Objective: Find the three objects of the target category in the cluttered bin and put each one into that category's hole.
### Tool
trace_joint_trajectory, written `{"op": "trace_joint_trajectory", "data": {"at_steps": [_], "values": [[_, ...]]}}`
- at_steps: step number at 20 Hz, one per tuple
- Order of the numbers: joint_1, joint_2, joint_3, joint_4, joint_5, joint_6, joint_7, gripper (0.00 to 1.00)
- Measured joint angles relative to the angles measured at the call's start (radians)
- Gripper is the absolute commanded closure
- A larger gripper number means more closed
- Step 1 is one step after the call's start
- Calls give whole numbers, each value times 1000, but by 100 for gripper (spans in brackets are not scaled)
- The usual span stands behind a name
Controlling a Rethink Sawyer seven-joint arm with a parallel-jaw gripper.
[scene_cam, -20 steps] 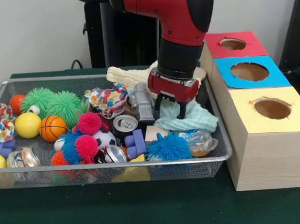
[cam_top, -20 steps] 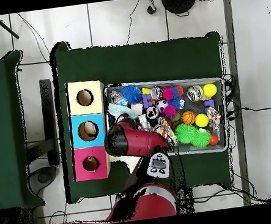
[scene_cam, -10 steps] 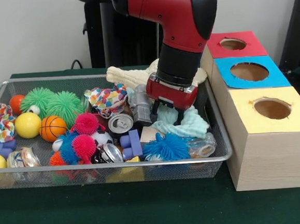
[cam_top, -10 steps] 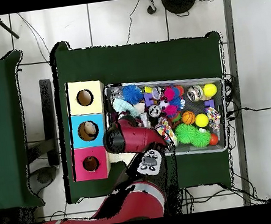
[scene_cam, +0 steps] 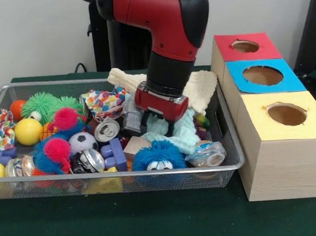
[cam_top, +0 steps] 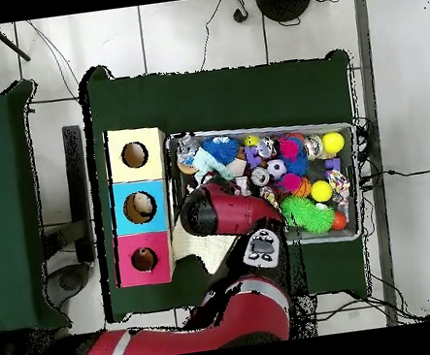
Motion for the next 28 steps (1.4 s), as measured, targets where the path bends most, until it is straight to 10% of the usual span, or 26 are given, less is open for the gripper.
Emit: {"op": "trace_joint_trajectory", "data": {"at_steps": [17, 28], "values": [[-412, -128, 194, 43, -399, -1, 0, 0], [-538, -204, 275, 83, -544, -1, 0, 0]]}}
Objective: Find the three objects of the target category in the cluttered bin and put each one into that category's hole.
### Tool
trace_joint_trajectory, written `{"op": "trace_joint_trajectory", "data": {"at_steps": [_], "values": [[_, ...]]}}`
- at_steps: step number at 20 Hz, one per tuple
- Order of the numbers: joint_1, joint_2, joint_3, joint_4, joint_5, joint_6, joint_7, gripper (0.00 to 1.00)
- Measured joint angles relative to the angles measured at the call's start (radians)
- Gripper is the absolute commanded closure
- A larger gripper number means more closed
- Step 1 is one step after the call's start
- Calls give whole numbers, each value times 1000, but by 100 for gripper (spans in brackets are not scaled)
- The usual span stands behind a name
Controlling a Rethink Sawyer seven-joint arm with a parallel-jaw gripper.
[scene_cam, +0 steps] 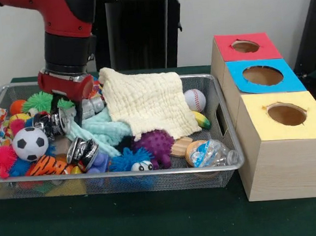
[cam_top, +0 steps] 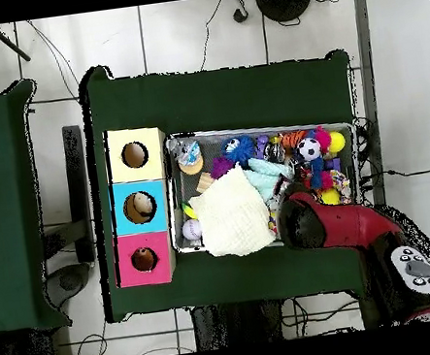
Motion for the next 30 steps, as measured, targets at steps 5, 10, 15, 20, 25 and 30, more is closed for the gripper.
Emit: {"op": "trace_joint_trajectory", "data": {"at_steps": [5, 10, 15, 20, 25, 30], "values": [[-31, -59, 9, 34, -42, 0, 0, 0], [-73, -129, 14, 78, -70, 1, 0, 0], [-95, -176, 14, 107, -80, 6, 0, 0], [-98, -229, 14, 145, -86, 22, 0, 0], [-94, -269, 14, 178, -86, 40, 0, 0], [-79, -303, 14, 209, -86, 60, 0, 0]]}}
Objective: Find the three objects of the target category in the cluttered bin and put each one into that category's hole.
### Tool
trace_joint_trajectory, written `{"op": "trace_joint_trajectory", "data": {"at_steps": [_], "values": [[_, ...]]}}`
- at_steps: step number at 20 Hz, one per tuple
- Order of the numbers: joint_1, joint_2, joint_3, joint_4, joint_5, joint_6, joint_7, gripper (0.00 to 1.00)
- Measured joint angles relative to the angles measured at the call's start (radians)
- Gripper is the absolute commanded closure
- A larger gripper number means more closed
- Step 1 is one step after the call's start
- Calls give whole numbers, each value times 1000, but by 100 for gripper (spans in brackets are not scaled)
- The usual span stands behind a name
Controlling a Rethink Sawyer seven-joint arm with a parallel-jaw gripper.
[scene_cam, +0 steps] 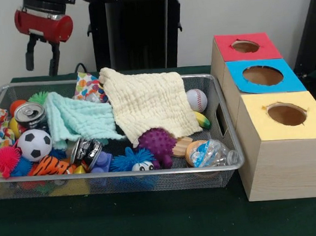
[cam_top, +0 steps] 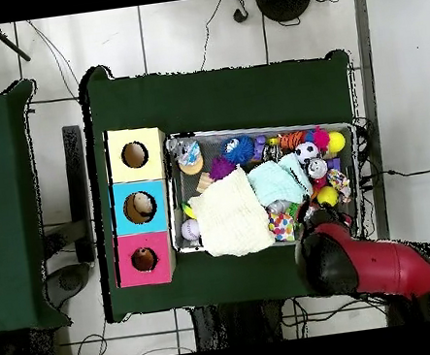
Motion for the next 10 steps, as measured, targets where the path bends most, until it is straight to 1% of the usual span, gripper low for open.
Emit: {"op": "trace_joint_trajectory", "data": {"at_steps": [5, 6, 10], "values": [[-1, -52, 8, 45, 8, 50, 0, 0], [-2, -81, 13, 70, 18, 84, 0, 0], [-18, -140, 43, 118, 47, 155, 0, 0]]}}
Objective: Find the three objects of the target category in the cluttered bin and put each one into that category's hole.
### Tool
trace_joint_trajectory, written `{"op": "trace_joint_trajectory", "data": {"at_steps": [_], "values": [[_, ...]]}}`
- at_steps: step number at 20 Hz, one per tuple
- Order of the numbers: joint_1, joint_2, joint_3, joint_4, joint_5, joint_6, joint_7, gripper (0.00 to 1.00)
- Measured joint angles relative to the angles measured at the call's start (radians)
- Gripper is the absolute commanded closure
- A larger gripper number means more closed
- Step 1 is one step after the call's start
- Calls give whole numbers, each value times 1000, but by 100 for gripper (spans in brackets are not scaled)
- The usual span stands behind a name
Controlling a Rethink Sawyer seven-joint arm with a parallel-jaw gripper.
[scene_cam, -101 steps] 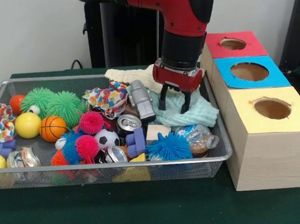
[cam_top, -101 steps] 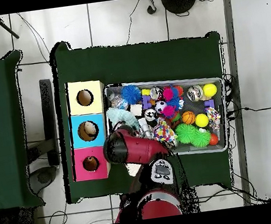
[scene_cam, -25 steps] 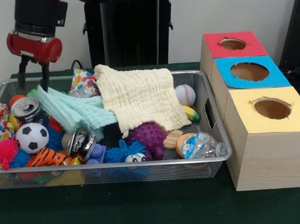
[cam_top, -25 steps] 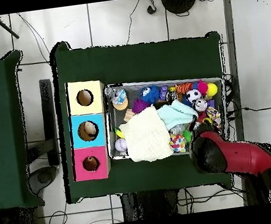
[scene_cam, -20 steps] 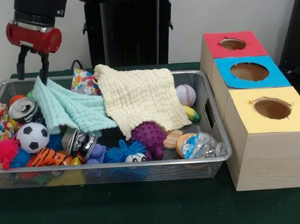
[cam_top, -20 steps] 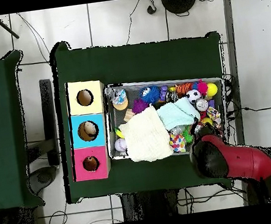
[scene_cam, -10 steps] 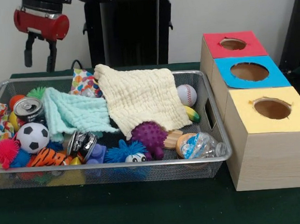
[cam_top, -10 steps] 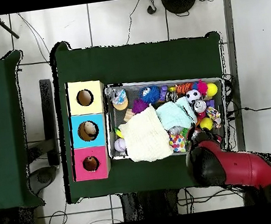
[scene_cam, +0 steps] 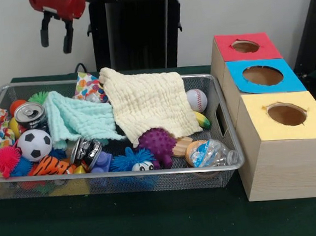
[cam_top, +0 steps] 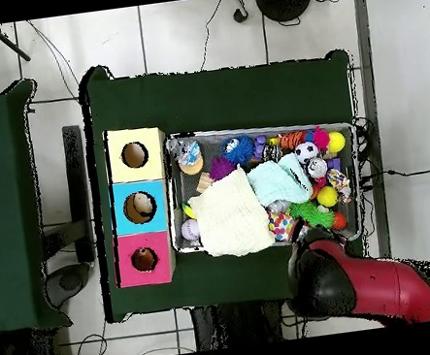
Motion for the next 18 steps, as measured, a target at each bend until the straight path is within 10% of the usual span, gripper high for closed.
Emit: {"op": "trace_joint_trajectory", "data": {"at_steps": [7, 18], "values": [[-29, -80, 54, 57, 59, 84, 0, 0], [127, -41, 51, 58, 62, 85, 0, 0]]}}
